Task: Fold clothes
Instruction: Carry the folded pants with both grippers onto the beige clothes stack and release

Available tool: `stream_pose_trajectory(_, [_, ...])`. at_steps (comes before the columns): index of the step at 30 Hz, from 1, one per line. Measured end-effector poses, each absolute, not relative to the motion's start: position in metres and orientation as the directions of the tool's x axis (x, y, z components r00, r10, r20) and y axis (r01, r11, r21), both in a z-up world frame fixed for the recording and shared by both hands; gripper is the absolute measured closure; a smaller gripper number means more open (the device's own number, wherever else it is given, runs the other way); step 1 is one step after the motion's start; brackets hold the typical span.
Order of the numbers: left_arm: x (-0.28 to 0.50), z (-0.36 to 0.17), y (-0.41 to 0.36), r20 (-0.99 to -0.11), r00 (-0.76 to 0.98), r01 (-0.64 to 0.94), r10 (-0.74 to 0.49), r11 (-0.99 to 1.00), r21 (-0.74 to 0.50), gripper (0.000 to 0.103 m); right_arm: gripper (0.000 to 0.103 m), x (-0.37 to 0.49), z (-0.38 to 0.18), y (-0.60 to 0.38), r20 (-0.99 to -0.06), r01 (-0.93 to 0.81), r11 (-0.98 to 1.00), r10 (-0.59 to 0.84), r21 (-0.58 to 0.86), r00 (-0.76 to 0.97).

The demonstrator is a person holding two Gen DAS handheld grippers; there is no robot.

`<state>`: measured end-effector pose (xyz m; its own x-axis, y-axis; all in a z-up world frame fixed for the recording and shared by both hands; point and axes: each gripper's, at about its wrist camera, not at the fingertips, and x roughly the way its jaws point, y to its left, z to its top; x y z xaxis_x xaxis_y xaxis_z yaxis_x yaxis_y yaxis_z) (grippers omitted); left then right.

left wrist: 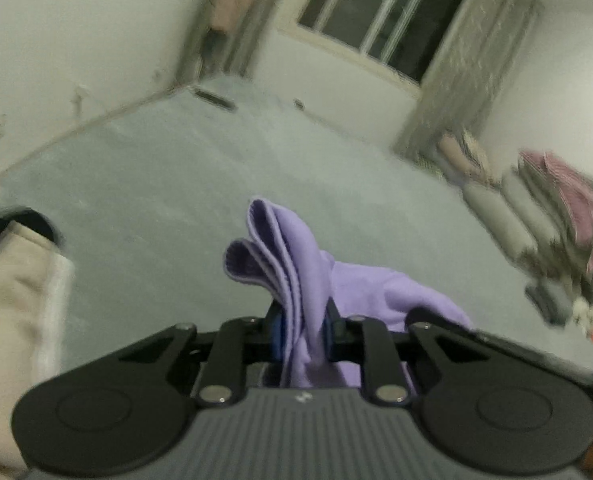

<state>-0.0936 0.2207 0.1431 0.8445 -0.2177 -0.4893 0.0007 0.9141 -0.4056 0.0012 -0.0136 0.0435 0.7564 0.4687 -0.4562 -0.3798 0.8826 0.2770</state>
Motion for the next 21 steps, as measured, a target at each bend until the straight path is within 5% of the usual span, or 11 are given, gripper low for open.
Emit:
stream_pose_trajectory(9, [-0.200,0.197,0.378,-0.388,0.922,-0.201,0.004,0.860,-0.468,0.086,0.088,-0.027,0.084,0.117,-0.308,-0.569,0.686,0.720,0.454,0.622])
stream_pose_trajectory(14, [-0.196,0.147,0.430,-0.577,0.815,-0.344,0.062,0.852,-0.394,0.082,0.088,-0.036,0.071,0.149,-0.356,-0.595,0.719,0.695,0.359,0.625])
stream_pose_trajectory(15, [-0.193,0.133,0.437,-0.620,0.781,-0.375,0.076,0.851,-0.368,0.072,0.088,-0.038,0.068,0.155,-0.365,-0.600,0.725,0.689,0.339,0.626])
stream_pose_trajectory(16, [-0.194,0.124,0.442,-0.636,0.767,-0.387,0.082,0.850,-0.358,0.058,0.083,-0.039,0.066,0.162,-0.374,-0.605,0.730,0.683,0.319,0.627])
stream_pose_trajectory(18, [-0.203,0.126,0.445,-0.620,0.779,-0.384,0.093,0.853,-0.354,0.049,0.063,-0.043,0.061,0.174,-0.392,-0.614,0.738,0.671,0.279,0.629])
stream_pose_trajectory(21, [-0.221,0.144,0.442,-0.575,0.808,-0.383,0.129,0.857,-0.346,0.051,0.056,-0.048,0.053,0.193,-0.417,-0.626,0.748,0.652,0.219,0.634])
